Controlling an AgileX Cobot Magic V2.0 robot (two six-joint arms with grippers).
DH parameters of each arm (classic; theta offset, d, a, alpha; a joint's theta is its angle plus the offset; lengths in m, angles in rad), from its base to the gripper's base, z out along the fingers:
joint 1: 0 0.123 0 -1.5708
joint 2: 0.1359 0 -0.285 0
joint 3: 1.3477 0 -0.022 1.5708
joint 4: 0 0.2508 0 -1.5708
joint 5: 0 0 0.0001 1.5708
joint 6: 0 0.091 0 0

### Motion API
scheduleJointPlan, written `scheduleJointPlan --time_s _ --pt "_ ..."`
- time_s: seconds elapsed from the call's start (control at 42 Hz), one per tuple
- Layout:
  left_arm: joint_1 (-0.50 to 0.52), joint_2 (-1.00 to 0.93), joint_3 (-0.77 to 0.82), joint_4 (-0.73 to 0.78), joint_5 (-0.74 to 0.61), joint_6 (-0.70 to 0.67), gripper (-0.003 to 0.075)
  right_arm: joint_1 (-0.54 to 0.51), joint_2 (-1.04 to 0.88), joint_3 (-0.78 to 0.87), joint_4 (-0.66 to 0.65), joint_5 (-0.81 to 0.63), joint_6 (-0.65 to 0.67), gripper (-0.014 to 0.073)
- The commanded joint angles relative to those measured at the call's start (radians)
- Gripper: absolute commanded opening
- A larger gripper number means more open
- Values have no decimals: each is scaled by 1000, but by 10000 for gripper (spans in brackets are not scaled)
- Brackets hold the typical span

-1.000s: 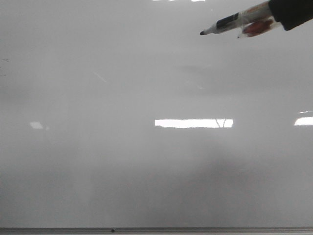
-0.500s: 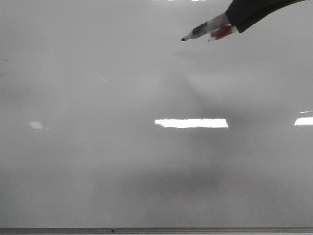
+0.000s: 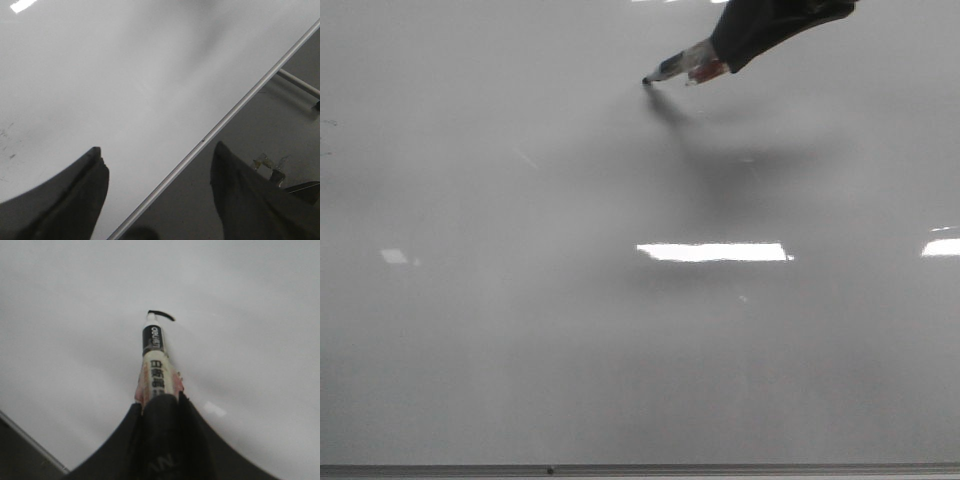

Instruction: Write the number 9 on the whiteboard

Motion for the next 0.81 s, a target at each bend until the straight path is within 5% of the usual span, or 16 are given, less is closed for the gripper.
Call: scheduleJointPlan --time_s 0.0,0.31,0.786 --pt "2 -5 -24 -26 -66 -13 438 12 14 -36 -5 11 -1 -68" --pt "2 -5 -24 -26 -66 -13 438 -66 -47 -23 -40 6 13 -59" --pt "2 -5 -24 -26 -72 -13 438 -37 48 3 -42 135 -1 -59"
